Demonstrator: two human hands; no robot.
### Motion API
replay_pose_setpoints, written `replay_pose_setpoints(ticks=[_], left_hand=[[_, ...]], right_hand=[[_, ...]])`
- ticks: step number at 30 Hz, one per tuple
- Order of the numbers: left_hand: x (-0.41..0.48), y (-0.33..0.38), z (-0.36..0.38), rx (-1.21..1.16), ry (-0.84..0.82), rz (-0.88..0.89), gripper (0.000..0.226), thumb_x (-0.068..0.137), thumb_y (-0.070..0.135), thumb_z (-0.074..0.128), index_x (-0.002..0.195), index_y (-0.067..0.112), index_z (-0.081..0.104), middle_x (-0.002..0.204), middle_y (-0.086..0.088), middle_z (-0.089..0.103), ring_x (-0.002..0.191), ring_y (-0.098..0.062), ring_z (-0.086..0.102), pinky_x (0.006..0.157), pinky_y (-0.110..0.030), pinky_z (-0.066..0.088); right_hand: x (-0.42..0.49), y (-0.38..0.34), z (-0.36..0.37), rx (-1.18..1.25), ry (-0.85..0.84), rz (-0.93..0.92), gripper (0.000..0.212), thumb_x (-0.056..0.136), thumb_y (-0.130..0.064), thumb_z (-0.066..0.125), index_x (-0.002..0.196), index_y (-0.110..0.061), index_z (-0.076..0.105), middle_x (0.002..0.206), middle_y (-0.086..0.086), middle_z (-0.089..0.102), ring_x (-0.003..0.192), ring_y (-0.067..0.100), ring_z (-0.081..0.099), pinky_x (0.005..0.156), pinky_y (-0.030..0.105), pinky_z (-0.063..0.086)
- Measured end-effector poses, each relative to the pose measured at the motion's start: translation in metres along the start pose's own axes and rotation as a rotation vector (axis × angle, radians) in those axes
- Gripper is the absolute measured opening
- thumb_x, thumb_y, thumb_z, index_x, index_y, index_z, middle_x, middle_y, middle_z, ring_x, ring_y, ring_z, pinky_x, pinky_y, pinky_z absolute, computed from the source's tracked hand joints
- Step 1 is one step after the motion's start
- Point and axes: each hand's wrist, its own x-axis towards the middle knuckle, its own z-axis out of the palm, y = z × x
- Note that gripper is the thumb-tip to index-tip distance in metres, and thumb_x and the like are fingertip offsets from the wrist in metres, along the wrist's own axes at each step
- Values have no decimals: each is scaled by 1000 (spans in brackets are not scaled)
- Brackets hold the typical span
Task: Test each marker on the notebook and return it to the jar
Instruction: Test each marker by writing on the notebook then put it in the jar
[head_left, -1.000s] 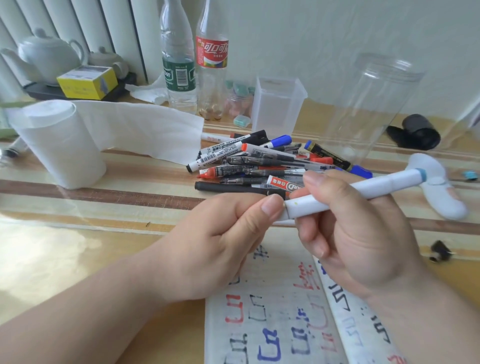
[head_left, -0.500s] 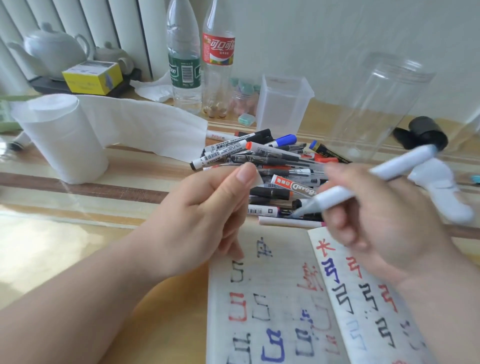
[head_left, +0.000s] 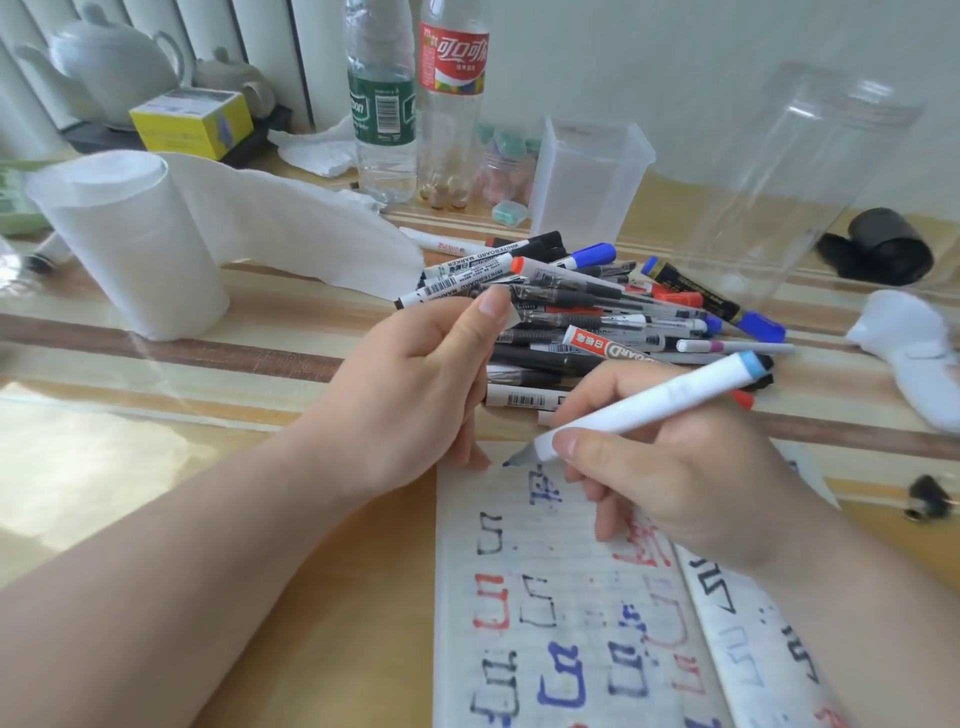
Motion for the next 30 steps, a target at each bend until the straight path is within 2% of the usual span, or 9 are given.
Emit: replay_pose_setpoints(ticks=[3,7,10,14,19,23,27,30], left_hand=[[1,0,0,10,-3,-21,55,97,63,40,58,25,44,48,0,45,40,-27,57,53,-51,62],[1,0,-1,28,-6,-33,56,96,63,40,58,23,43,48,0,45,41,-27,58,55,-51,62],[2,-1,-1,30,5,-35,58,96,62,41,60,17,42,50,-3,43,40,-26,57,55,-50,62],[2,0,-1,24,-6,-35,56,96,61,42,64,15,42,52,-3,43,40,-25,56,53,-44,62],[1,2,-1,38,-15,-29,55,98,60,41,65,15,43,53,-2,44,41,-24,56,52,-38,60],[0,4,-1,45,-28,-9,56,105,54,41,66,14,43,53,-1,44,42,-23,56,52,-40,61],[-1,6,-1,39,-43,-23,55,103,54,42,66,13,43,53,-2,44,42,-23,54,56,-49,63],[-2,8,-2,63,-59,-10,56,102,56,41,64,15,43,53,-1,45,42,-22,55,56,-49,63]], right_hand=[[1,2,2,-26,11,-16,7,77,-28,71,80,-21,70,62,15,65,39,25,61,37,31,43],[2,5,1,-33,40,-11,9,76,-27,70,77,-19,70,60,12,65,37,25,60,37,29,42],[0,2,1,-20,-10,-3,7,73,-23,69,73,-17,71,58,12,65,40,21,58,38,26,42],[0,3,0,-44,24,5,11,68,-23,68,69,-11,67,54,13,63,40,21,55,36,26,41],[2,4,-1,89,92,19,12,73,-18,67,70,-6,65,56,13,62,37,26,54,35,29,41],[2,5,1,12,90,4,13,73,-23,68,72,-10,66,56,15,61,36,27,58,36,26,41],[0,4,2,-5,34,-8,9,74,-26,69,72,-18,68,56,13,62,36,26,58,36,25,41],[1,4,2,1,32,1,10,73,-26,69,72,-16,68,56,12,63,36,25,57,37,24,40]])
